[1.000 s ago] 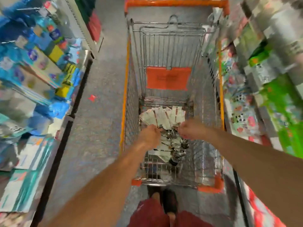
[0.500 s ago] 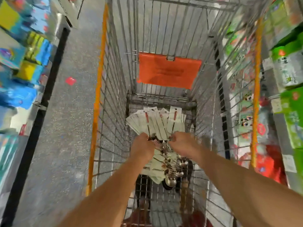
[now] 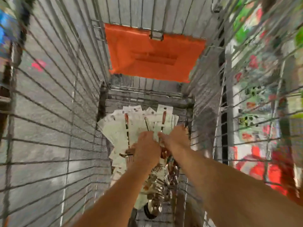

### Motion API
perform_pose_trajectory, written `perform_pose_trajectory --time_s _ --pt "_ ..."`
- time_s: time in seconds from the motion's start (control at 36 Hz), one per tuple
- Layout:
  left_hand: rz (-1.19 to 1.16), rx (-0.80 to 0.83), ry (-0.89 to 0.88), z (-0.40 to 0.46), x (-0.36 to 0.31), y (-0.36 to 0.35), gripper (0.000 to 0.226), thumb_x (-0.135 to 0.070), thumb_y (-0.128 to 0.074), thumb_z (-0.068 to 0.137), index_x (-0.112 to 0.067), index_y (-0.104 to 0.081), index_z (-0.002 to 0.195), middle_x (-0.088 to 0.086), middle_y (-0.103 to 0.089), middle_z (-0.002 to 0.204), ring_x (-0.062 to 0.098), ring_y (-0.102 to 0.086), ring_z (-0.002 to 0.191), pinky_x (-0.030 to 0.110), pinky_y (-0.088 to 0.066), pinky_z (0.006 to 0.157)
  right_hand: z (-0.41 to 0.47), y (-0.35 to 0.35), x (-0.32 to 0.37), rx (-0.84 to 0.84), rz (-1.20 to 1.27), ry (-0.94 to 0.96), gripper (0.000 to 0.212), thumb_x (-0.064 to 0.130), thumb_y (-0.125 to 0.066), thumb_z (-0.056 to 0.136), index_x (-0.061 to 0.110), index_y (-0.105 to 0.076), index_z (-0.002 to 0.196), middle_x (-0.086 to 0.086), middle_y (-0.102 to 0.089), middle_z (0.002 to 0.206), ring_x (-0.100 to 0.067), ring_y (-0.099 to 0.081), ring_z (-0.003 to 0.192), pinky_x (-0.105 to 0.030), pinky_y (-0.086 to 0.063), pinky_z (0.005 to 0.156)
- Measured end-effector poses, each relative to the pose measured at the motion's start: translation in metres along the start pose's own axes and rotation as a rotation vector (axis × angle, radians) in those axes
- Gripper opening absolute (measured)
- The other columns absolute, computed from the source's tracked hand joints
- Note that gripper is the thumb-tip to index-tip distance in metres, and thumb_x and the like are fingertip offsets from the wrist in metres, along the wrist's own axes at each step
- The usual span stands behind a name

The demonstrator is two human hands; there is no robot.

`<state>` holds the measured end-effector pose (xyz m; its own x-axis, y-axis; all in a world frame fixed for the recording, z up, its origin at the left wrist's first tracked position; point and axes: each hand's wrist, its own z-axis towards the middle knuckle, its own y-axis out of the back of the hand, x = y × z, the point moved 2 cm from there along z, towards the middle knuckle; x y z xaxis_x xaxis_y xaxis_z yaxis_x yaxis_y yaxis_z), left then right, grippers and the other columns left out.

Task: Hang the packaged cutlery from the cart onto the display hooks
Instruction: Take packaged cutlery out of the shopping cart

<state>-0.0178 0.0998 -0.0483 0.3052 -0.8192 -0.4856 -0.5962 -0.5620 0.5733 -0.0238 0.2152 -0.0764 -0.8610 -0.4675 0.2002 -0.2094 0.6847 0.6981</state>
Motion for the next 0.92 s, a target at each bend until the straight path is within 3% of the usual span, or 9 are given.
perform_pose_trajectory --time_s 0.14,0.33,0.47,0.58,0.64,0.69,0.75,0.83,0.92 --pt "-0.015 -0.039 -0.033 0.006 0.0 -0.011 0.025 -0.009 -0.044 0.1 -0.013 -0.059 0.119 0.003 -0.061 0.119 0.02 -0.053 0.114 0.038 -0.046 0.102 -0.005 0.005 -0.003 -0.042 0.096 0.05 0.056 0.054 -0.076 0.075 0.024 -0.05 0.114 0.002 -0.064 0.106 -0.021 -0.064 0.095 -0.041 -0.056 0.079" --pt "-0.052 -0.066 -0.03 0.009 0.001 -0.005 0.034 -0.016 -0.04 0.103 -0.018 -0.055 0.134 0.0 -0.059 0.132 0.019 -0.051 0.124 0.038 -0.042 0.108 -0.009 0.009 0.008 -0.016 0.225 0.081 0.046 0.038 -0.081 0.077 0.022 -0.052 0.109 0.004 -0.06 0.104 -0.015 -0.059 0.09 -0.022 -0.041 0.06" --pt "-0.155 -0.097 0.018 0.011 0.002 -0.006 0.025 -0.023 -0.039 0.105 -0.023 -0.058 0.121 -0.003 -0.065 0.109 0.016 -0.061 0.099 0.041 -0.053 0.09 -0.006 0.004 0.016 0.074 0.286 0.027 0.045 0.049 -0.073 0.083 0.022 -0.054 0.113 -0.003 -0.066 0.108 -0.021 -0.064 0.093 -0.038 -0.057 0.083" --pt "-0.241 -0.095 0.007 0.01 0.003 -0.002 0.024 -0.021 -0.041 0.105 -0.02 -0.058 0.121 -0.011 -0.063 0.1 0.0 -0.056 0.082 0.015 -0.043 0.069 0.002 0.002 0.021 0.134 0.19 0.025 0.049 0.04 -0.058 0.096 0.015 -0.049 0.137 -0.01 -0.06 0.131 -0.03 -0.059 0.116 -0.042 -0.051 0.098" --pt "-0.275 -0.076 0.018 0.011 0.004 0.001 0.026 -0.018 -0.042 0.105 -0.018 -0.056 0.127 -0.012 -0.061 0.104 -0.005 -0.052 0.082 0.009 -0.036 0.067 0.006 0.004 0.022 0.139 0.19 -0.012 0.047 0.034 -0.056 0.097 0.009 -0.048 0.137 -0.013 -0.059 0.132 -0.032 -0.058 0.117 -0.04 -0.05 0.099" --pt "-0.278 -0.084 0.033 0.013 0.007 0.003 0.03 -0.018 -0.041 0.104 -0.018 -0.054 0.131 -0.005 -0.064 0.118 0.004 -0.058 0.09 0.017 -0.046 0.077 0.006 0.007 0.022 0.147 0.201 -0.033 0.04 0.028 -0.054 0.099 0.007 -0.049 0.132 -0.014 -0.06 0.128 -0.033 -0.058 0.116 -0.038 -0.049 0.097" --pt "-0.278 -0.094 0.047 0.013 0.01 0.007 0.027 -0.019 -0.041 0.104 -0.018 -0.055 0.127 -0.004 -0.064 0.113 0.01 -0.061 0.092 0.027 -0.05 0.082 0.004 0.011 0.023 0.143 0.22 -0.046 0.041 0.025 -0.052 0.098 0.007 -0.047 0.134 -0.015 -0.06 0.129 -0.034 -0.057 0.117 -0.039 -0.048 0.098" --pt "-0.291 -0.098 0.061 0.009 0.011 0.016 0.02 -0.019 -0.04 0.105 -0.019 -0.056 0.116 -0.009 -0.06 0.098 0.012 -0.061 0.087 0.028 -0.052 0.076 0.001 0.018 0.022 0.119 0.272 -0.055 0.041 0.022 -0.052 0.096 0.008 -0.047 0.135 -0.012 -0.062 0.125 -0.033 -0.06 0.113 -0.036 -0.049 0.095" --pt "-0.342 -0.08 0.082 0.002 0.008 0.027 0.024 -0.019 -0.04 0.105 -0.016 -0.054 0.124 -0.014 -0.053 0.095 0.001 -0.054 0.08 0.017 -0.042 0.064 -0.004 0.031 0.025 0.129 0.332 -0.013 0.035 0.02 -0.054 0.093 0.006 -0.054 0.125 -0.013 -0.066 0.113 -0.029 -0.064 0.098 -0.032 -0.052 0.079"
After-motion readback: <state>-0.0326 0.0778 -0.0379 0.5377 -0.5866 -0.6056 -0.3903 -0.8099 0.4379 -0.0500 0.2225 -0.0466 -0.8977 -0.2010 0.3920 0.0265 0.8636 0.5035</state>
